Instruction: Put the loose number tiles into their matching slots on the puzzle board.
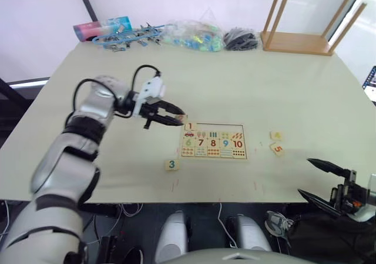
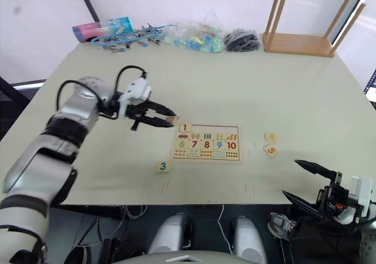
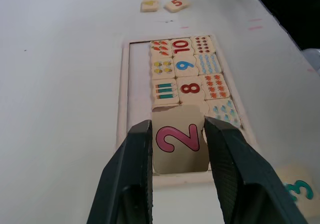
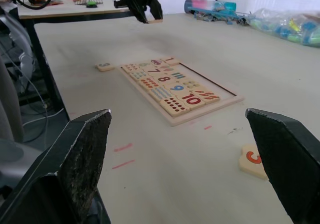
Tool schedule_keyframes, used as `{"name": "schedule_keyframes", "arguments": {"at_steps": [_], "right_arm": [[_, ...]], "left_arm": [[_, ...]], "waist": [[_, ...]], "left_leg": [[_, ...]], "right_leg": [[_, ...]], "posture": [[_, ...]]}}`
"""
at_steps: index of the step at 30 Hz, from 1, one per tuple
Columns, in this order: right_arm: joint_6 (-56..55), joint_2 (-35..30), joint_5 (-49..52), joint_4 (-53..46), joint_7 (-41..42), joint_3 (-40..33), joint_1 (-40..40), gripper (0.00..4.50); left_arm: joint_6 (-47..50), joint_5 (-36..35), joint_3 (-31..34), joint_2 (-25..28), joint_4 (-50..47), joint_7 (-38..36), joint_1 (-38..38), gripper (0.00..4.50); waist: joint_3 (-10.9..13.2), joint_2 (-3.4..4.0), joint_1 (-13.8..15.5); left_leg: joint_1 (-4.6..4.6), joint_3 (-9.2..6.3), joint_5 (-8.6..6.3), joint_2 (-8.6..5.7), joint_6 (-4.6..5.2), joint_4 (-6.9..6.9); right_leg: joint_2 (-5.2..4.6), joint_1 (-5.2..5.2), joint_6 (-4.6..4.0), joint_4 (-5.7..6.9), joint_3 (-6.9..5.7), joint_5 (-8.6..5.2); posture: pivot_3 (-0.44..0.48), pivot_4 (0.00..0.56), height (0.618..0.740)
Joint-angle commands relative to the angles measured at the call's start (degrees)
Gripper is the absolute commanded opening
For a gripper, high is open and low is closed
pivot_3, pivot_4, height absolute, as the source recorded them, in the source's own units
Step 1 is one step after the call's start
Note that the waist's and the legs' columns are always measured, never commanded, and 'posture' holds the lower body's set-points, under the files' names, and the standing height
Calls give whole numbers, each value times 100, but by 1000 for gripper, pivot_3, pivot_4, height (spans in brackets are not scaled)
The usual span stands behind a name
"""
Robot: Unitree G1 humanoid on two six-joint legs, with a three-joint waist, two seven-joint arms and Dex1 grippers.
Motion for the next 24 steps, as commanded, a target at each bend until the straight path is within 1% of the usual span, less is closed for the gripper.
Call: {"name": "schedule_keyframes", "arguments": {"at_steps": [1, 6, 8, 12, 18, 24], "right_arm": [[-138, 80, 54, -251, -128, -69, 75, 4500], [-181, 205, 25, -394, -316, -46, 166, 4500], [-201, 244, 10, -469, -385, -38, 220, 4500], [-209, 315, 16, -654, -533, -35, 307, 4500], [-248, 358, 20, -833, -661, -58, 496, 4500], [-272, 346, 30, -893, -730, -57, 582, 4500]], "left_arm": [[-180, 650, 141, -387, 502, -170, -396, 1037], [-304, 1403, 187, -912, 1101, -28, -751, 1037], [-328, 1711, 196, -1141, 1398, 198, -907, 1037], [-423, 2095, 300, -1488, 1843, 485, -1083, 1037], [-516, 2508, 516, -1790, 2167, 717, -1138, 1037], [-575, 2744, 718, -1921, 2235, 755, -1067, 1037]], "waist": [[1, -1, -22], [1, -2, -26], [2, -3, -16], [2, -4, -29], [3, -5, -28], [3, -5, -26]], "left_leg": [[-1, 1, 0, -2, 0, 0], [-3, -1, -1, -2, 1, -2], [-4, -2, -1, -2, 1, -1], [-4, -4, -1, -4, 1, -1], [-8, -8, -1, -5, 1, -2], [-8, -12, -1, -5, 2, -2]], "right_leg": [[0, -1, 0, 0, 5, 0], [2, -3, 1, -2, 5, -1], [2, -2, 1, -2, 5, -1], [2, -2, 1, -2, 8, -1], [2, -4, 1, -3, 6, -1], [1, -4, 0, -2, 5, -1]], "posture": [[0, 150, 738], [0, 150, 738], [0, 150, 738], [0, 150, 738], [0, 150, 738], [0, 150, 738]]}}
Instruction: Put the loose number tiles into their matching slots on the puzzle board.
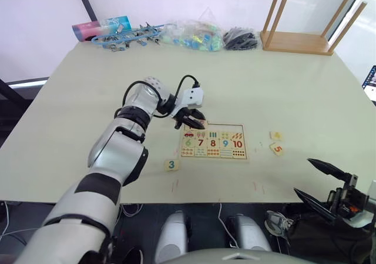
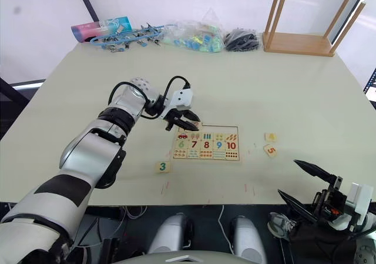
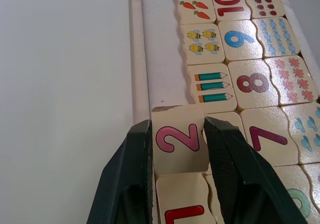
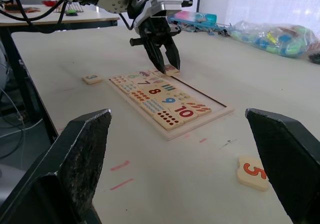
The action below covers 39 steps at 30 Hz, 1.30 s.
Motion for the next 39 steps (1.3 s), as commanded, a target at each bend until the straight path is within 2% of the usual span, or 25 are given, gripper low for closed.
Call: {"name": "schedule_keyframes", "arguments": {"at_steps": [1, 15, 38, 39], "right_arm": [[-101, -17, 66, -166, -32, -84, 42, 4500], [-126, -30, 65, -59, 4, -78, -31, 4500], [-225, -15, 65, -12, 12, -82, 37, 4500], [-227, -16, 65, -10, 14, -83, 38, 4500]], "left_arm": [[-121, 106, 218, -32, -15, 15, -100, 1037], [-140, 395, 516, -121, 26, 31, -41, 1037], [-175, 673, 626, -170, 125, 224, 5, 1037], [-172, 666, 634, -173, 121, 217, 9, 1537]], "waist": [[0, 0, -2], [0, 0, -1], [0, 0, -2], [0, 0, -1]], "left_leg": [[0, 0, 0, 0, 0, 0], [0, -1, 0, -1, 0, 0], [0, -1, 0, -2, 0, 0], [0, -1, 0, -2, 0, 0]], "right_leg": [[0, 0, 0, 0, 0, 0], [0, 0, 0, 1, -1, 0], [0, 1, 1, 2, -1, 0], [0, 1, 1, 2, -1, 1]], "posture": [[0, 150, 738], [0, 150, 738], [0, 150, 738], [0, 150, 738]]}}
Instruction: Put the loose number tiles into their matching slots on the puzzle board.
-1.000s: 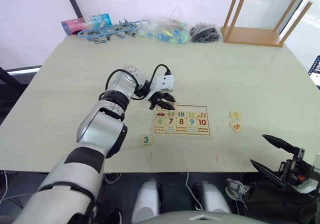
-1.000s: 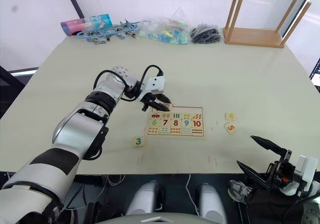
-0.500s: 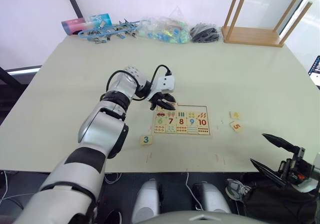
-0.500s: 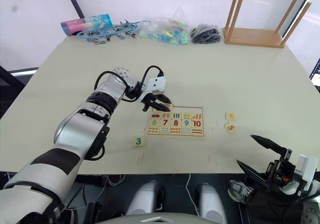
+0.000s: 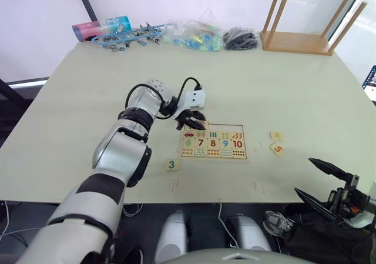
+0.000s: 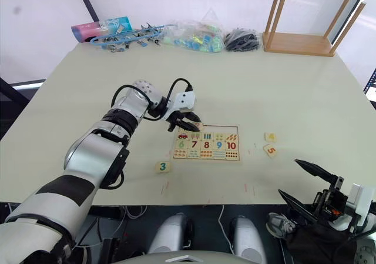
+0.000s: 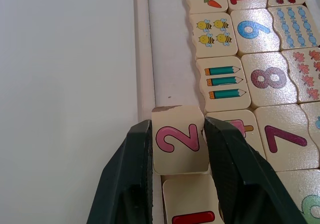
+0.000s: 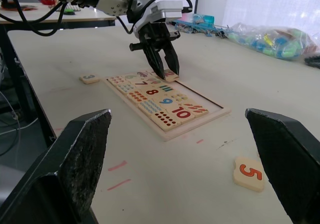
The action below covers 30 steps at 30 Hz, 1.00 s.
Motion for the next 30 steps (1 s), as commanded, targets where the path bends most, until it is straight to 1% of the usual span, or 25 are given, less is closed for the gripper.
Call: {"name": "schedule_keyframes", "arguments": {"at_steps": [1, 2, 3, 6, 7, 15, 18, 24, 26, 27, 28, 29, 30], "right_arm": [[-108, -15, 65, -27, 18, -84, 30, 4500], [-110, -19, 65, -22, 21, -87, 27, 4500], [-110, -23, 65, -13, 24, -90, 22, 4500], [-115, -29, 64, 2, 30, -93, 17, 4500], [-114, -33, 63, 10, 31, -93, 11, 4500], [-128, -43, 67, 47, 52, -99, -11, 4500], [-134, -42, 68, 72, 64, -86, -30, 4500], [-131, -36, 60, 96, 73, -63, -73, 4500], [-135, -23, 52, 104, 76, -53, -87, 4500], [-137, -17, 49, 107, 78, -49, -92, 4500], [-138, -12, 47, 110, 80, -48, -95, 4500], [-139, -9, 43, 115, 80, -46, -101, 4500], [-144, -4, 40, 122, 82, -43, -104, 4500]], "left_arm": [[-73, -46, 184, -21, -28, -33, -21, 2117], [-52, -61, 207, -25, -30, -55, -21, 2341], [-61, -48, 216, -25, -32, -56, -21, 2953], [-46, -32, 254, -26, -32, -59, -18, 4431], [-36, -42, 272, -28, -31, -49, -20, 4482], [285, -248, 648, -51, 11, 3, -150, 4482], [385, -278, 817, -56, 67, 190, -206, 4482], [338, -174, 912, -74, 126, 618, -198, 4482], [329, -237, 1005, -102, 149, 853, -193, 4085], [317, -249, 1026, -105, 162, 908, -189, 3599], [307, -248, 1040, -108, 172, 934, -188, 3480], [284, -232, 1046, -108, 181, 963, -181, 3258], [271, -255, 1086, -117, 189, 963, -167, 2697]], "waist": [[0, 0, 1], [0, 0, 2], [0, 0, 1], [0, 0, 1], [0, 0, 1], [0, 0, 0], [0, 0, 0], [0, 0, 0], [0, 0, 0], [0, 0, 0], [0, 0, -1], [0, 0, -1], [0, 0, -1]], "left_leg": [[0, 0, 0, 0, 0, 0], [0, 0, 0, 0, 0, 0], [0, 0, 0, 0, 0, 0], [0, 0, 0, 0, 0, 0], [0, 0, 0, 0, 0, 0], [0, 0, 0, 0, 0, 0], [1, 0, 0, 0, 0, 0], [1, 0, 0, -1, 0, 0], [1, 0, 0, -1, 0, 0], [1, 0, 0, -1, 0, 0], [1, 0, 0, -1, 0, 0], [1, 0, 0, -1, 0, 0], [1, 0, 0, -1, 0, 0]], "right_leg": [[0, 0, 0, 0, 0, 0], [0, 0, 0, 0, 0, 0], [0, 0, 0, 0, 0, 0], [0, 0, 0, 0, 0, 0], [0, 0, 0, 0, 0, 0], [0, 0, 0, 0, 0, 0], [0, 0, 1, 1, -1, 0], [0, 1, 4, 1, 0, 2], [0, 1, 6, 1, 0, 3], [0, 1, 8, 2, -1, 4], [0, 1, 8, 1, 0, 4], [0, 1, 8, 1, 0, 5], [0, 1, 8, 1, -1, 5]], "posture": [[0, 150, 738], [0, 150, 738], [0, 150, 738], [0, 150, 738], [0, 150, 738], [0, 150, 738], [0, 150, 738], [0, 150, 738], [0, 150, 738], [0, 150, 738], [0, 150, 738], [0, 150, 738], [0, 150, 738]]}}
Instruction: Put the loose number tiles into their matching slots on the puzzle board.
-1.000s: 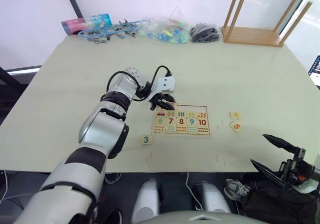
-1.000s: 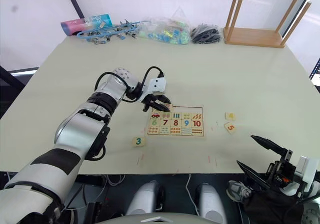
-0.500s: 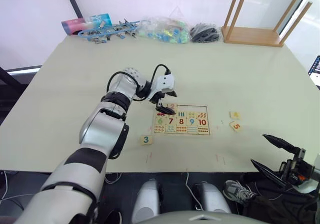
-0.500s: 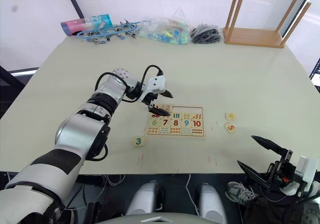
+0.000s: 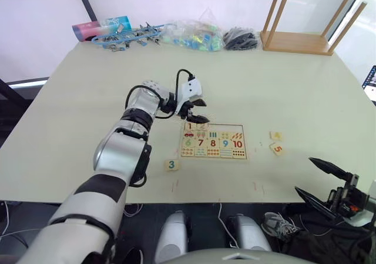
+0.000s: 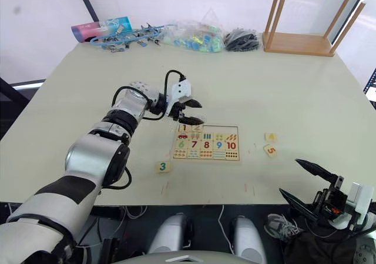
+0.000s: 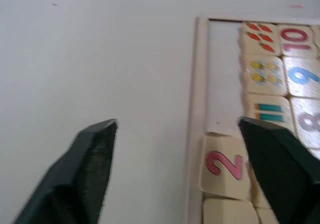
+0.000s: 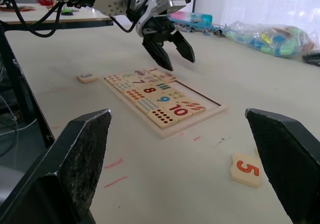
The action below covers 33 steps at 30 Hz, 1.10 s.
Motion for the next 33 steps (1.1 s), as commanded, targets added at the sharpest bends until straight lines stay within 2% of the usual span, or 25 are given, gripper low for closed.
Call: {"name": "schedule_keyframes", "arguments": {"at_steps": [1, 2, 3, 5, 6, 17, 33], "right_arm": [[-123, -1, 38, -40, 17, -41, 3, 4500], [-126, 2, 34, -35, 15, -37, 0, 4500], [-127, 3, 32, -34, 15, -36, -2, 4500], [-130, 4, 29, -29, 14, -35, -10, 4500], [-133, 5, 28, -26, 16, -36, -10, 4500], [-149, 6, 24, -15, 29, -41, -14, 4500], [-180, -3, 44, -27, 31, -53, 31, 4500]], "left_arm": [[-119, -125, 220, -24, 1, 94, -154, 2255], [-140, -128, 249, -29, 7, 99, -142, 1827], [-188, -128, 274, -34, 9, 117, -124, 1200], [-315, -89, 276, -24, 17, 146, -79, 587], [-437, -40, 246, -11, 18, 185, -51, 28], [-1025, 332, -13, 75, 73, -14, 123, 28], [-1095, 606, -100, 79, 126, 157, 141, 28]], "waist": [[0, 0, 0], [0, 0, 1], [0, 0, 1], [0, 0, 2], [0, 0, 1], [0, 1, 2], [-1, 0, 2]], "left_leg": [[0, 0, 0, 0, 0, 0], [0, 0, 0, 0, 0, 0], [0, 1, 0, 0, 0, 0], [0, 1, 0, 0, 0, 0], [0, 1, 0, 0, 0, 0], [1, 2, 0, 0, 0, 0], [1, 2, 0, 0, 0, 0]], "right_leg": [[0, 0, 0, 0, 0, 0], [0, 0, 0, 0, 0, 0], [0, 0, 0, 0, 0, 0], [0, 0, 3, 0, 0, 2], [0, 0, 3, 0, 0, 2], [0, 1, 3, 0, 0, 2], [0, 1, 3, 1, 0, 2]], "posture": [[0, 150, 738], [0, 150, 738], [0, 150, 738], [0, 150, 738], [0, 150, 738], [0, 150, 738], [0, 150, 738]]}}
